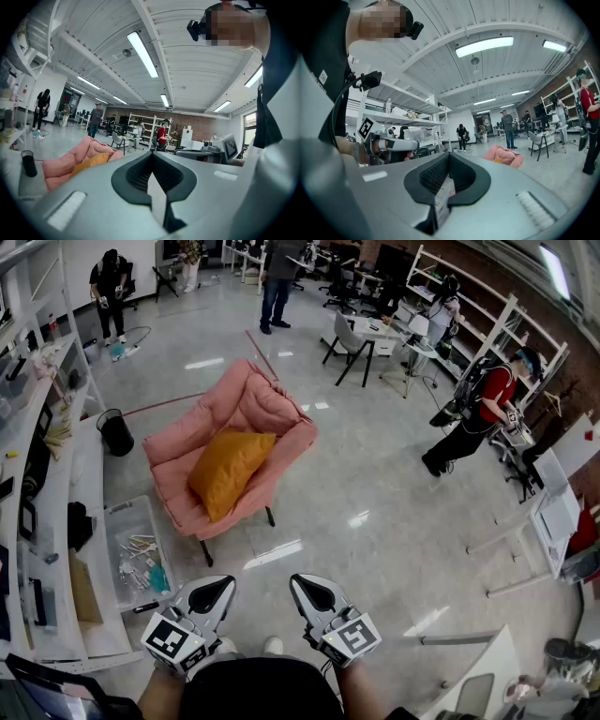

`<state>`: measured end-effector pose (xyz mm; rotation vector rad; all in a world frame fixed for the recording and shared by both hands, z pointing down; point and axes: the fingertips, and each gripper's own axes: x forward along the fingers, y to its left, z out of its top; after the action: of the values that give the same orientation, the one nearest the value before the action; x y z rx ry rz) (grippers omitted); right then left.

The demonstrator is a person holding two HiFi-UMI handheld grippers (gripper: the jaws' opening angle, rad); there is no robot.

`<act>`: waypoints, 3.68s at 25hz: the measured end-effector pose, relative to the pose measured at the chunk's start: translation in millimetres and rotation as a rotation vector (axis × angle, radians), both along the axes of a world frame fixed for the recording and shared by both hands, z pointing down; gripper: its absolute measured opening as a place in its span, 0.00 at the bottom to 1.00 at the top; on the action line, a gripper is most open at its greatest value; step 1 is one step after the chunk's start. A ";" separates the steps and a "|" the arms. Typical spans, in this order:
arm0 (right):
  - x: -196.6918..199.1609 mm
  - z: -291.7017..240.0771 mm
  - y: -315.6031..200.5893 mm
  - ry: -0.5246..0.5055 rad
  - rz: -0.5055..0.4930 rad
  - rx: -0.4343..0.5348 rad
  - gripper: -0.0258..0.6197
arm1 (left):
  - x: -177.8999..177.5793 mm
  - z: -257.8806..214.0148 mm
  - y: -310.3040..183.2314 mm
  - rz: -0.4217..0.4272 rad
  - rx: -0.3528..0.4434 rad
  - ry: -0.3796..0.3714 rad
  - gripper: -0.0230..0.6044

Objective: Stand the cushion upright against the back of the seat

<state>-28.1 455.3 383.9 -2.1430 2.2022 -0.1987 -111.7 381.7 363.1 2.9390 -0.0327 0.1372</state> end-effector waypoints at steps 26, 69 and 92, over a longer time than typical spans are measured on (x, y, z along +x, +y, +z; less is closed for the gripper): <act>-92.3 21.5 -57.2 -0.083 -0.055 -0.073 0.05 | -98.8 23.1 -56.5 0.006 -0.003 -0.012 0.07; 201.4 75.4 -234.8 -0.330 -0.132 -0.120 0.05 | 138.8 63.6 -241.5 -0.271 -0.149 -0.132 0.07; 237.7 105.6 -327.4 -0.418 -0.166 -0.222 0.10 | 146.1 102.0 -345.0 -0.392 -0.213 -0.199 0.07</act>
<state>209.6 127.9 489.5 -1.7938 2.1804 -0.8517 34.5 36.7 465.1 2.6352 -0.5795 0.3470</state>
